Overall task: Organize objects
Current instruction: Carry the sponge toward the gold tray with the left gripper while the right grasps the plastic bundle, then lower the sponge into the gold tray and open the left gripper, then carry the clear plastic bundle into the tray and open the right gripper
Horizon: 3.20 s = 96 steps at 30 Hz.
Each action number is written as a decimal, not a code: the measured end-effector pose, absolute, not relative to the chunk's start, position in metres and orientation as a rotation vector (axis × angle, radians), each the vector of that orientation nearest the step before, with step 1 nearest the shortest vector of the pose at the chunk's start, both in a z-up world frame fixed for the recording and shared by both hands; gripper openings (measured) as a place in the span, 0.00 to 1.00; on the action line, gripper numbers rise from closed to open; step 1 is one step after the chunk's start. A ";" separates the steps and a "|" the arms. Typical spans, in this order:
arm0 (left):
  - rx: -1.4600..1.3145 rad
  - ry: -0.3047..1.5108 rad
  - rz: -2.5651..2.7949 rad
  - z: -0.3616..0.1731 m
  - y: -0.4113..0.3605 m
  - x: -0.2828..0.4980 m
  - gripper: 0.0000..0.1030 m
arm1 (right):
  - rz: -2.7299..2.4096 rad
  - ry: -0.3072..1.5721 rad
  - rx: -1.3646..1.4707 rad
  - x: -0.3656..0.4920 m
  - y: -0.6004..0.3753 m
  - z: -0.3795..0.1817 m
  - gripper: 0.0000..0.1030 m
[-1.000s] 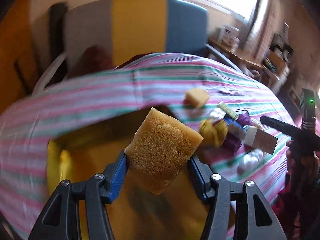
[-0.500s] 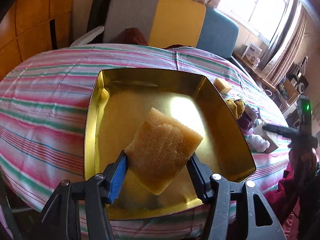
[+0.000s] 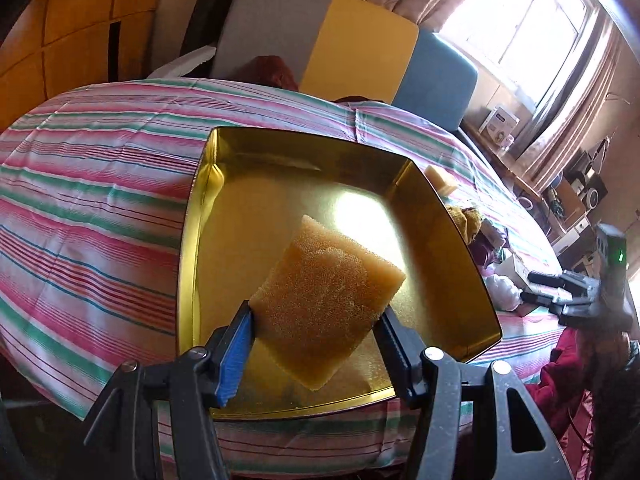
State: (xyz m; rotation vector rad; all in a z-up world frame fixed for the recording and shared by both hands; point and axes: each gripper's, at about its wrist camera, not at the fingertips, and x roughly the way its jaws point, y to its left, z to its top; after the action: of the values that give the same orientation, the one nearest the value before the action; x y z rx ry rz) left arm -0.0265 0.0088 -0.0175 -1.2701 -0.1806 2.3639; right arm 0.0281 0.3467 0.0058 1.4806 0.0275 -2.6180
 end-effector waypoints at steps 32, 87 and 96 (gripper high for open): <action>-1.306 -0.217 2.421 -0.014 0.001 -0.039 0.58 | -2.585 0.101 1.735 0.003 0.363 -0.060 0.31; -1.227 0.078 2.801 0.003 0.005 -0.028 0.73 | -2.632 0.217 1.692 -0.008 0.343 -0.064 0.30; -1.213 0.082 2.789 0.003 0.002 -0.013 0.73 | -2.704 0.171 1.701 0.008 0.338 -0.060 0.27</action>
State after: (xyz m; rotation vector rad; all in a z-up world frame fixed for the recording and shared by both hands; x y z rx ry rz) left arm -0.0130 0.0024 0.0031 -1.2128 0.0815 2.7888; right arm 0.0085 0.3382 -0.0602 1.7010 0.1710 -2.7039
